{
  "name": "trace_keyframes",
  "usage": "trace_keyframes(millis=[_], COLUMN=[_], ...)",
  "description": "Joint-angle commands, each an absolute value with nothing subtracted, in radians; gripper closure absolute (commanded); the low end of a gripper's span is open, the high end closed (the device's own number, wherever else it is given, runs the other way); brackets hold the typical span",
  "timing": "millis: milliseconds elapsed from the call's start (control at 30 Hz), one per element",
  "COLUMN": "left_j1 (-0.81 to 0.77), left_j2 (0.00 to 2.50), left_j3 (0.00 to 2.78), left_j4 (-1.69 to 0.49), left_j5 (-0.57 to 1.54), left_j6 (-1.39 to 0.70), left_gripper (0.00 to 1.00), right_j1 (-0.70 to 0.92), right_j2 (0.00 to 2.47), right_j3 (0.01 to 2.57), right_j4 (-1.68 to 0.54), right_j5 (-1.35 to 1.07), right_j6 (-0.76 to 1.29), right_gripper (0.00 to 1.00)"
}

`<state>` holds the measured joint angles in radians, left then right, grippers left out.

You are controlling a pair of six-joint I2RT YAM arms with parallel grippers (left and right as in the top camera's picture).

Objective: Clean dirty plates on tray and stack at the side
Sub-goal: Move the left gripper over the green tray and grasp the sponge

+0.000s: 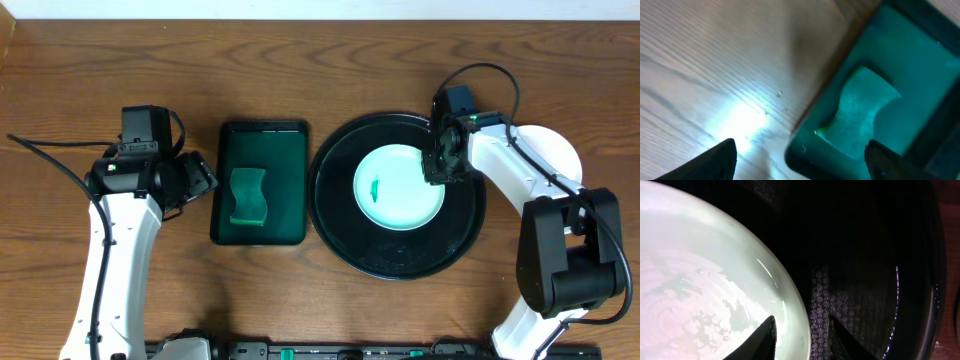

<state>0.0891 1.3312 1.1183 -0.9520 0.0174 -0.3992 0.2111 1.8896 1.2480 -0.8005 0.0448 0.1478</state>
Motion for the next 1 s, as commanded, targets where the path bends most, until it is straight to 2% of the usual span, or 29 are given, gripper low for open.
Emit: trace_keyframes(millis=[0,33,133,267,600,967], left_j1=[0.090,0.088,0.073,0.016,-0.166,-0.170], left_j2=[1.326,1.326,1.326,1.337,1.539,1.639], left_j3=[1.119,1.118,1.117,1.117,1.117,1.117], left_j4=[-0.993,-1.006,-1.013,-1.009,-0.915,-0.830], left_j5=[0.072,0.072,0.072,0.072,0.068,0.071], left_j6=[-0.404,-0.402,-0.357,-0.338,-0.319,-0.319], left_gripper=[0.19,0.22,0.46,0.56,0.57,0.56], right_j1=[0.204,0.204,0.204,0.204,0.204,0.204], right_j2=[1.884,1.884,1.884,1.884,1.884,1.884], right_j3=[1.242,1.242,1.242,1.242,1.242,1.242], right_j4=[-0.802,-0.803,-0.804,-0.804,-0.804,-0.804], right_j5=[0.044,0.044,0.044,0.044,0.044,0.044], right_j6=[0.133,0.133,0.133,0.133,0.133,0.133], right_gripper=[0.69,0.69,0.69,0.69,0.69,0.70])
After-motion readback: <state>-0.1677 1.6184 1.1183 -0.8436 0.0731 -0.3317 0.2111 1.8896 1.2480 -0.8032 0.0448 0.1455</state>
